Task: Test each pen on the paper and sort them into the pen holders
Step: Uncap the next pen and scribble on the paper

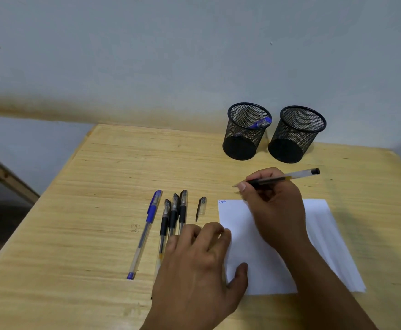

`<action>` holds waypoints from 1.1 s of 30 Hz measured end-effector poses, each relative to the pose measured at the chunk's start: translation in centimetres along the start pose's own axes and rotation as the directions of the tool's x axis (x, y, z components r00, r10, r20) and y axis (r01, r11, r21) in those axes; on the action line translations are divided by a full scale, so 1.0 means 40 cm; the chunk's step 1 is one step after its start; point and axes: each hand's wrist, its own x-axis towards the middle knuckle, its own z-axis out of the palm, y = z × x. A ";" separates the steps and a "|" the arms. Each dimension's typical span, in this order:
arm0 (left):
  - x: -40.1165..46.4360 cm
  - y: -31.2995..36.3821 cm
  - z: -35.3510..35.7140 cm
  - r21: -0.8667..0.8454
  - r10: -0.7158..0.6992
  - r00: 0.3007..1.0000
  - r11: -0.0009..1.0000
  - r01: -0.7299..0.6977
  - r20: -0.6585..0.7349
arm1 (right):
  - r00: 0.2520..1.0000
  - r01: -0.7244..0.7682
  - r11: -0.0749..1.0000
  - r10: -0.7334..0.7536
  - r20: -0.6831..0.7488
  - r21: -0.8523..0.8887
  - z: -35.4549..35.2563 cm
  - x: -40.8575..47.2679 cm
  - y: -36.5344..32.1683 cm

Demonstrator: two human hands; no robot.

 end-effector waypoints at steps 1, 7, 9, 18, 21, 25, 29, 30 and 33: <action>0.000 0.000 0.000 0.004 -0.001 1.000 1.000 0.001 0.004 | 0.999 -0.027 1.000 0.026 0.020 0.004 0.004 -0.003 0.000; 0.000 -0.001 0.000 0.001 0.002 1.000 1.000 -0.002 -0.002 | 0.993 -0.099 0.990 0.105 0.051 -0.105 0.023 -0.024 0.020; 0.000 -0.002 0.001 0.000 0.001 1.000 1.000 -0.001 0.001 | 0.994 -0.093 0.985 0.101 0.048 -0.145 0.024 -0.024 0.023; 0.000 -0.003 0.003 -0.015 0.003 1.000 1.000 -0.003 -0.013 | 0.990 -0.112 0.976 0.126 0.063 -0.188 0.027 -0.021 0.030; 0.001 -0.003 0.002 -0.018 0.001 1.000 1.000 -0.002 -0.024 | 0.990 -0.109 0.974 0.124 0.066 -0.201 0.028 -0.020 0.028; 0.003 -0.001 0.002 -0.012 0.001 1.000 1.000 -0.001 -0.031 | 0.989 -0.110 0.971 0.128 0.073 -0.210 0.027 -0.018 0.023; 0.003 -0.001 0.002 -0.008 -0.002 1.000 1.000 0.001 -0.026 | 0.991 -0.093 0.970 0.112 0.075 -0.225 0.031 -0.017 0.019; 0.003 -0.002 0.001 -0.007 -0.002 1.000 1.000 0.002 -0.024 | 0.991 -0.090 0.970 0.110 0.077 -0.228 0.032 -0.017 0.019; 0.003 -0.004 0.001 -0.012 -0.006 1.000 1.000 0.006 -0.019 | 0.991 -0.078 0.971 0.100 0.085 -0.226 0.031 -0.018 0.021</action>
